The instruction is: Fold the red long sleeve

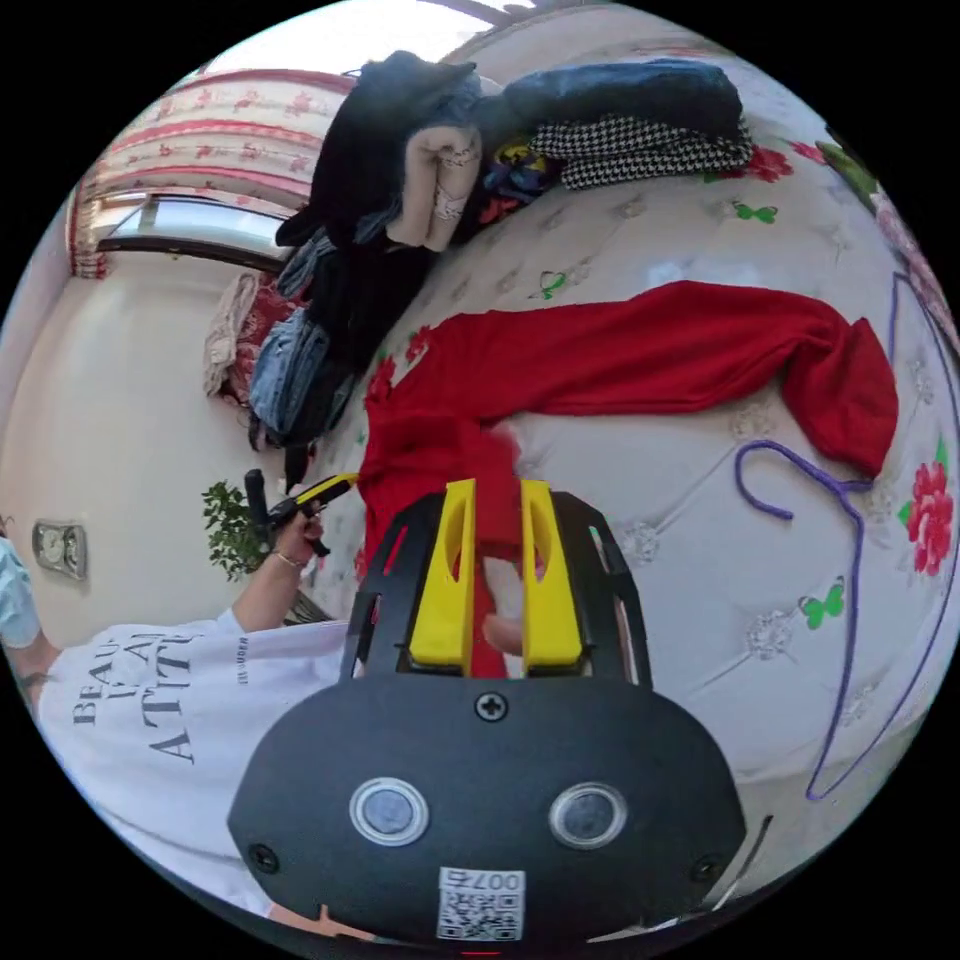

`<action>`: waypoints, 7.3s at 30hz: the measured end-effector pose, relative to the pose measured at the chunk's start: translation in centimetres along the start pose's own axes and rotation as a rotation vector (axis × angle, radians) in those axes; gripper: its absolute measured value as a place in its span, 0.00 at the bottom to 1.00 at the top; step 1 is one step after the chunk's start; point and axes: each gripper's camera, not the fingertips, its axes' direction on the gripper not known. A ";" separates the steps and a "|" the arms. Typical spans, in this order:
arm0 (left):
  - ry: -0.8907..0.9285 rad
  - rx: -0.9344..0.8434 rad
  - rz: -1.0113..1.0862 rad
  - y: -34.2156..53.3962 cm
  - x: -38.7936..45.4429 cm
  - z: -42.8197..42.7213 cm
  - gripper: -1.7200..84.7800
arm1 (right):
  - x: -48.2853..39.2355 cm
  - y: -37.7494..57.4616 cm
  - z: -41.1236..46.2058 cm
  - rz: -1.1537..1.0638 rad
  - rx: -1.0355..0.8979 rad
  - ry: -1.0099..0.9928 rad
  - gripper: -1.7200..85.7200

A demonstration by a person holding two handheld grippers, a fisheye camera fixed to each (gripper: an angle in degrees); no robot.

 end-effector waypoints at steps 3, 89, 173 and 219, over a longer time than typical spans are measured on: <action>0.000 0.000 -0.011 -0.2 -0.1 0.8 0.01 | -1.7 1.2 1.2 -0.071 0.011 0.104 0.09; -0.004 0.037 -0.247 12.5 -3.0 -4.2 0.02 | 12.9 5.4 -9.8 0.256 0.341 0.465 0.06; 0.303 0.077 -0.482 31.3 -4.9 -11.0 0.10 | -3.4 9.9 4.1 -0.381 -0.076 0.134 0.08; 0.688 0.032 -0.499 13.9 -12.8 -1.5 0.17 | 8.8 0.8 1.7 0.028 0.001 -0.146 0.13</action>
